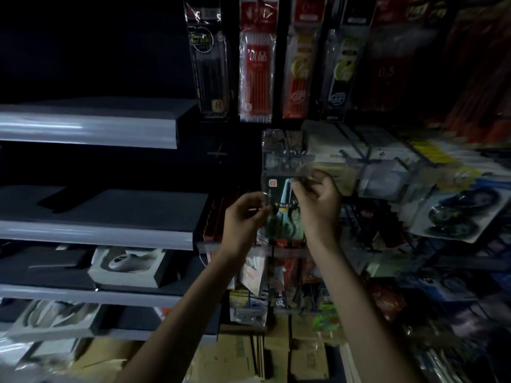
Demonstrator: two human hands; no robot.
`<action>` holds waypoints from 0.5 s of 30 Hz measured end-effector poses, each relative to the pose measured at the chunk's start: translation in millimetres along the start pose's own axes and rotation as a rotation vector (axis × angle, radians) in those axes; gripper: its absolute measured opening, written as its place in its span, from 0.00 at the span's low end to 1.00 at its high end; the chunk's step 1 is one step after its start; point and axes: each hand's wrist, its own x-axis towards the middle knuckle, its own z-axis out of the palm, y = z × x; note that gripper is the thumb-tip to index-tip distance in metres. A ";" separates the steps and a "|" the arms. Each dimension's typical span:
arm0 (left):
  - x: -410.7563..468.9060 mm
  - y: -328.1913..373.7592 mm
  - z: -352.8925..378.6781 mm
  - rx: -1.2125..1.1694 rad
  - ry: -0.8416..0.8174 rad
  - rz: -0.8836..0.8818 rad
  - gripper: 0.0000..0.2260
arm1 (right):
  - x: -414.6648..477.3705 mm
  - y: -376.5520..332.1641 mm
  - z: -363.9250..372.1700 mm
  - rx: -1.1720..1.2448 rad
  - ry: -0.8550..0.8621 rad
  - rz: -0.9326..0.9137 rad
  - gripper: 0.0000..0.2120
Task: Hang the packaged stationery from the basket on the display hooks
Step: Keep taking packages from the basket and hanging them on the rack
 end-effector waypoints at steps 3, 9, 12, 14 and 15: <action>1.3 -4.7 1.1 -0.002 0.023 0.032 0.11 | -18.0 11.0 -8.0 -0.135 -0.017 -0.047 0.18; -11.8 -16.0 5.3 -0.041 0.029 0.088 0.17 | -42.5 38.6 -18.4 -0.305 -0.050 -0.065 0.29; -21.1 -19.5 6.8 -0.061 0.030 0.101 0.20 | -49.4 41.1 -22.7 -0.360 -0.089 -0.038 0.33; -24.9 -22.3 7.0 -0.023 0.038 0.118 0.21 | -52.4 41.5 -25.1 -0.373 -0.109 -0.034 0.34; -25.2 -23.7 6.6 0.002 0.047 0.122 0.21 | -53.0 42.7 -25.8 -0.382 -0.120 -0.033 0.35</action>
